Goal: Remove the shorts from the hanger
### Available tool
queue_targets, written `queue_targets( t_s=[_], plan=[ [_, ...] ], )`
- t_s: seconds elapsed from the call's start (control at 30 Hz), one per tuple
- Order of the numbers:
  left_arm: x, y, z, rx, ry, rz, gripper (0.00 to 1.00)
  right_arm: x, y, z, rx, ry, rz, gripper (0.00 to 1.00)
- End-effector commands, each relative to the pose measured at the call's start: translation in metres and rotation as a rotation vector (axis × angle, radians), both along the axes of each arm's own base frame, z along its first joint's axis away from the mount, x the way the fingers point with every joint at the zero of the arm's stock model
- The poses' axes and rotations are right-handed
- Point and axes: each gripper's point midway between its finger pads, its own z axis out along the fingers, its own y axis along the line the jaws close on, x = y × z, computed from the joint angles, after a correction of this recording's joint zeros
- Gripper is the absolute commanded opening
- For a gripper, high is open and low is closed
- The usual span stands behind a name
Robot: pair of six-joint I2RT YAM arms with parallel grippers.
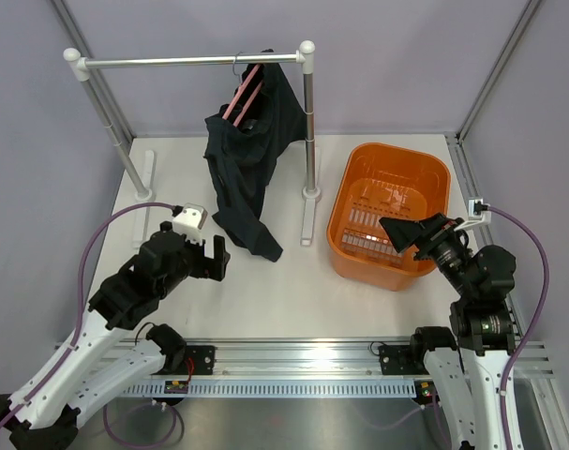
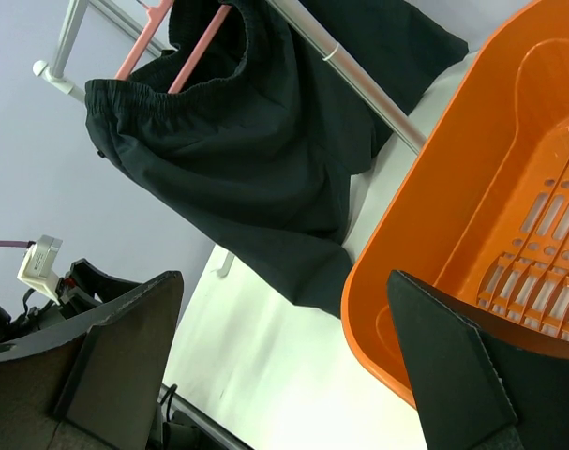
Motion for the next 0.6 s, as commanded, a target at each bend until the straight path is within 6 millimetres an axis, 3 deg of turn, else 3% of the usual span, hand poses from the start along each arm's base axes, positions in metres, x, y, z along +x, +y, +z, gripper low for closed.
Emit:
queue_targets(
  t_s=[0.0,0.13,0.23,0.37,0.57],
  plan=[
    [0.008,-0.005,0.013,-0.031,-0.046,0.006,0.99,-0.002,-0.002,0.008,-0.004,-0.020,-0.008,1.00],
    [0.007,-0.005,0.026,-0.058,-0.077,0.004,0.99,0.002,-0.002,0.005,-0.025,0.017,-0.006,1.00],
    [0.004,-0.003,0.055,-0.112,-0.138,0.004,0.99,0.005,-0.007,0.002,-0.038,0.051,-0.036,1.00],
    [0.003,0.003,0.118,-0.172,-0.253,0.018,0.99,0.011,-0.019,-0.004,-0.060,0.112,-0.113,0.99],
    [0.021,-0.005,0.178,-0.185,-0.335,0.022,0.99,0.021,-0.036,-0.027,-0.082,0.268,-0.213,0.99]
  ],
)
